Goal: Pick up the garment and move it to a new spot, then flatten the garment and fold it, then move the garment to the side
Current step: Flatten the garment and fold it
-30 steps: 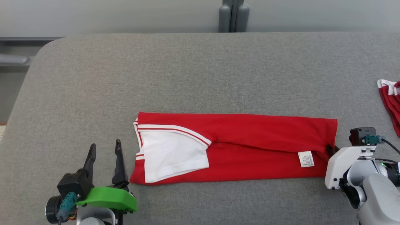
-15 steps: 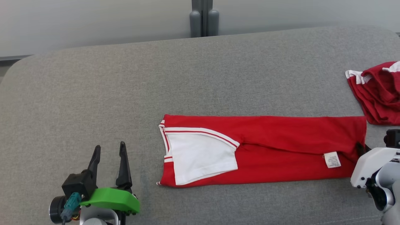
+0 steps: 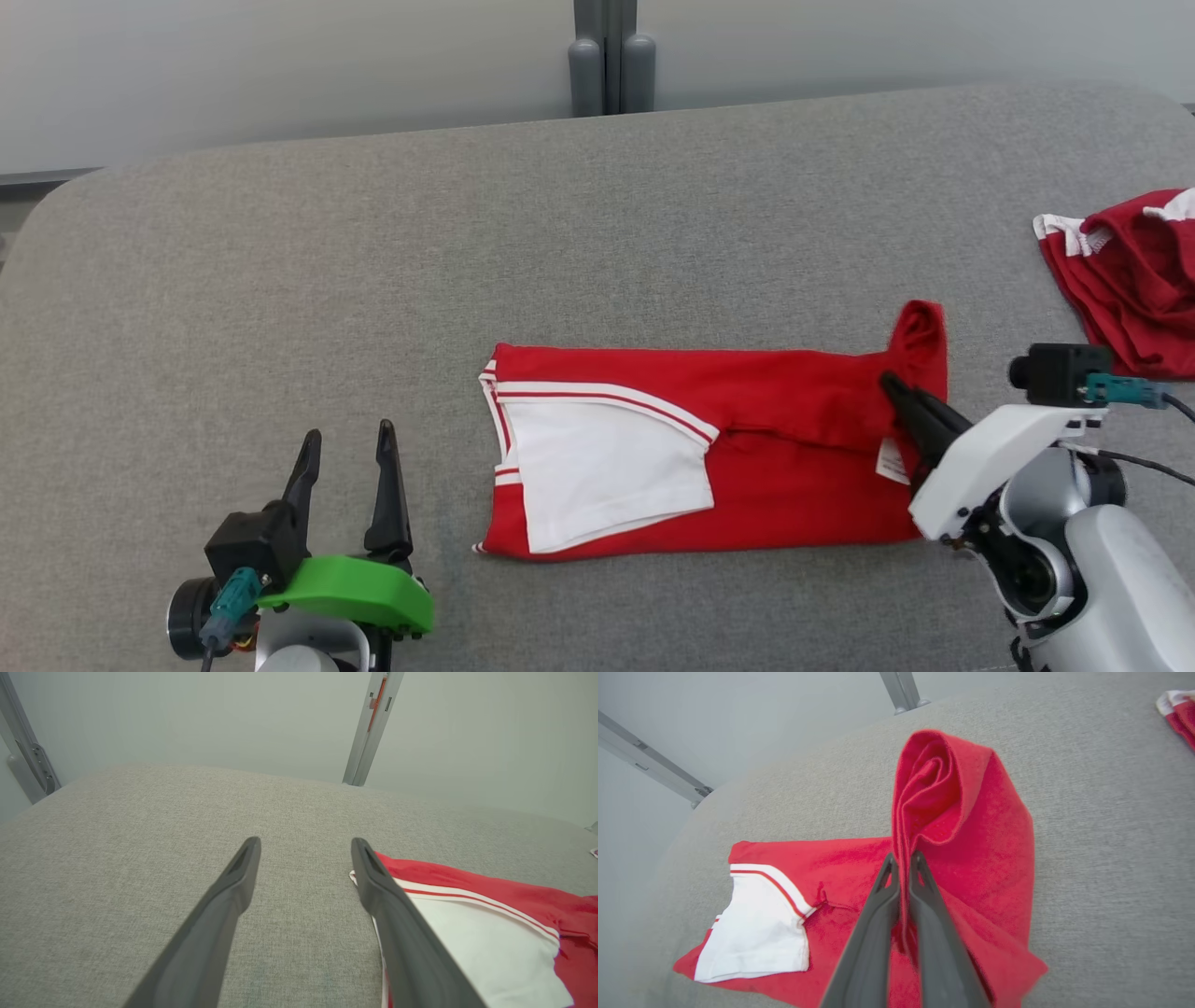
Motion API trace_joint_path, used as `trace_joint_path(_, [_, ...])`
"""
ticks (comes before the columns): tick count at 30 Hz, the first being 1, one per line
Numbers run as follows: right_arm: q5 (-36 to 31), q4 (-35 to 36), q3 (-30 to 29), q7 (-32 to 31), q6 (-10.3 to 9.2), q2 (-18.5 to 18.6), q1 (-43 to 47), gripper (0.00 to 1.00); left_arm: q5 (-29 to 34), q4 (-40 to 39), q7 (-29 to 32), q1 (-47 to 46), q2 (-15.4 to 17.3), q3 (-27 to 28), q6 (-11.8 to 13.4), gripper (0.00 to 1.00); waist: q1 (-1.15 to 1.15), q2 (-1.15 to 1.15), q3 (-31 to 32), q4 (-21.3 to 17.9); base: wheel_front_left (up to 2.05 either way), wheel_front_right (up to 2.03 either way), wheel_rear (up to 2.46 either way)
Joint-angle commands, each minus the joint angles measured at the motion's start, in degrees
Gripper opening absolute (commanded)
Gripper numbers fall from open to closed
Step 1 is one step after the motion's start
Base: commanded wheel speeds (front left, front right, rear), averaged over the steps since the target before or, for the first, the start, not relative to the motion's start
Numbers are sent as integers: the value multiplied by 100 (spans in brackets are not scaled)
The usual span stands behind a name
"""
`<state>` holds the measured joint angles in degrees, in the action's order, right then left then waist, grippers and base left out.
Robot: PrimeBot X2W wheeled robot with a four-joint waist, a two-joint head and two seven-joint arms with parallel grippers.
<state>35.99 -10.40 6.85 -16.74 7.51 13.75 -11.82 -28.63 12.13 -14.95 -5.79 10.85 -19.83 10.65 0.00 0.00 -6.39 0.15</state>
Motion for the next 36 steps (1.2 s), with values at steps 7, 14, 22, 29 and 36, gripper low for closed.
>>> trace_joint_path(7, [468, 439, 812, -64, -4, -356, -200, 0, -63, 52, -12, -166, -55, 8, -35, 100, 0, 0, -26, 259, 0, 0, 0])
trace_joint_path(14, [560, 2, 1509, 89, -3, -692, -564, 0, -45, 114, -19, -239, -116, -31, -93, 100, 0, 0, -51, 540, 0, 0, 0])
trace_joint_path(22, [817, -766, 2056, 381, -3, -929, -999, 0, -16, 191, -24, -295, -186, -59, -154, 100, 0, 0, -47, 835, 0, 0, 0])
trace_joint_path(29, [1070, -1520, 2381, 641, -2, -1045, -1370, 2, 8, 250, -23, -313, -242, -73, -200, 100, 0, 0, -35, 968, 0, 0, 0])
trace_joint_path(36, [1391, -2136, 2749, 992, -2, -1077, -1724, 100, 66, 307, -23, -308, -312, -95, -248, 100, 0, 0, -4, 1023, 0, 0, 0])
